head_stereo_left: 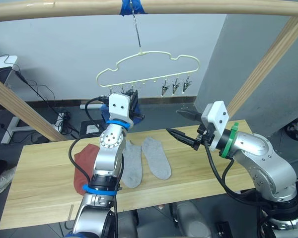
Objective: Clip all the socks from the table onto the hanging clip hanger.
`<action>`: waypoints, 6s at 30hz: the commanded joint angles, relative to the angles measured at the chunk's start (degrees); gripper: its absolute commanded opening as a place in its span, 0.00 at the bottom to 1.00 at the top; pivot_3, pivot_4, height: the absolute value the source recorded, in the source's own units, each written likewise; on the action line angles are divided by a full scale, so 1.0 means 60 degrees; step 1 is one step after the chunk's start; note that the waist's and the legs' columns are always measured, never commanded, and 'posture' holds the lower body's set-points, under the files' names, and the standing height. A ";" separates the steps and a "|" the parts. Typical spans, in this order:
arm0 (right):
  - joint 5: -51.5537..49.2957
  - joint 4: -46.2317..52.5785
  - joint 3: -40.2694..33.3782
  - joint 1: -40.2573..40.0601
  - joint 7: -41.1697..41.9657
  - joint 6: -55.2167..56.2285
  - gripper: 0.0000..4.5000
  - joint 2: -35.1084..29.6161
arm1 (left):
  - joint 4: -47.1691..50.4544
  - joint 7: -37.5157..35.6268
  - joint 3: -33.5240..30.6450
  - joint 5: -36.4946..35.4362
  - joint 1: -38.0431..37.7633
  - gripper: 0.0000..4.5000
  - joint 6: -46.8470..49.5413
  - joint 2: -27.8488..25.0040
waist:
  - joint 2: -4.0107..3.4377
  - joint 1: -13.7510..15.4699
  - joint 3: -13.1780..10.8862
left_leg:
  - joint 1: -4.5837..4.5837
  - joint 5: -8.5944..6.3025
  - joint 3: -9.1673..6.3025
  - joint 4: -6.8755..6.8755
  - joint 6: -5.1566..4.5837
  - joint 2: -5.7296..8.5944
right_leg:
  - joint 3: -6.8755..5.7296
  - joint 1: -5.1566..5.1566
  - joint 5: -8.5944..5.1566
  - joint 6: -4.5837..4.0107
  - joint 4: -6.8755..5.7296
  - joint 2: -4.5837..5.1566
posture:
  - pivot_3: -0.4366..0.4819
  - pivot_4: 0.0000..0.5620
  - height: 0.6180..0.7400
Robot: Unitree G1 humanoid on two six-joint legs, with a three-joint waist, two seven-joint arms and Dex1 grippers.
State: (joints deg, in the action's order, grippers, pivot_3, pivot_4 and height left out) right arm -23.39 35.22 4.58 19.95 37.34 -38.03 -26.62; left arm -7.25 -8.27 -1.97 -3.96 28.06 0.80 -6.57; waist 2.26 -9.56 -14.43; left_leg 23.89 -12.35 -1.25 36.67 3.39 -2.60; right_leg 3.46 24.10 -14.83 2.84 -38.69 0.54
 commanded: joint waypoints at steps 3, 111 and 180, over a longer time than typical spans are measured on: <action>0.0117 0.0140 0.0255 0.0003 0.0023 0.0260 0.75 -0.0189 | 0.0461 -0.0124 -0.0073 -0.0043 0.0056 0.02 0.0027 -0.0197 | 0.0000 0.0000 0.0000 | 0.0000 0.0000 0.0001 0.0000 0.0000 0.0000 | 0.0001 0.0000 0.0000 0.0000 0.0000 0.0000 | 0.20 0.41 1.00; 0.5572 -0.6384 0.2279 0.2429 -0.2680 0.4095 0.00 0.4577 | 0.3015 -0.3583 -0.1077 -0.4709 -0.0468 0.52 0.4995 -0.2264 | -0.0005 0.0006 -0.0012 | -0.0003 0.0001 0.0005 -0.0043 0.0002 -0.0010 | 0.0013 0.0017 0.0009 -0.0015 0.0007 -0.0002 | 0.24 0.40 1.00; 0.3827 -0.4824 0.0505 0.3168 -0.3606 0.1118 0.55 0.4532 | 0.3224 -0.5458 -0.0425 -0.3277 -0.1505 0.78 0.2637 -0.3680 | -0.0004 0.0035 -0.0011 | -0.0005 0.0002 0.0009 -0.0042 0.0002 -0.0011 | 0.0020 0.0029 0.0020 -0.0034 -0.0013 -0.0005 | 0.28 0.37 1.00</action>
State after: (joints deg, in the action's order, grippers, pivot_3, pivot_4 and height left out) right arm 0.69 5.48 7.97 37.41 16.12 -32.97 0.16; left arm 10.71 -40.77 -4.39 -23.78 19.00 17.74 -28.72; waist 2.24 -9.34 -14.49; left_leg 23.86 -12.34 -1.20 36.42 3.41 -2.66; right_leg 3.58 24.27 -14.70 2.61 -38.77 0.51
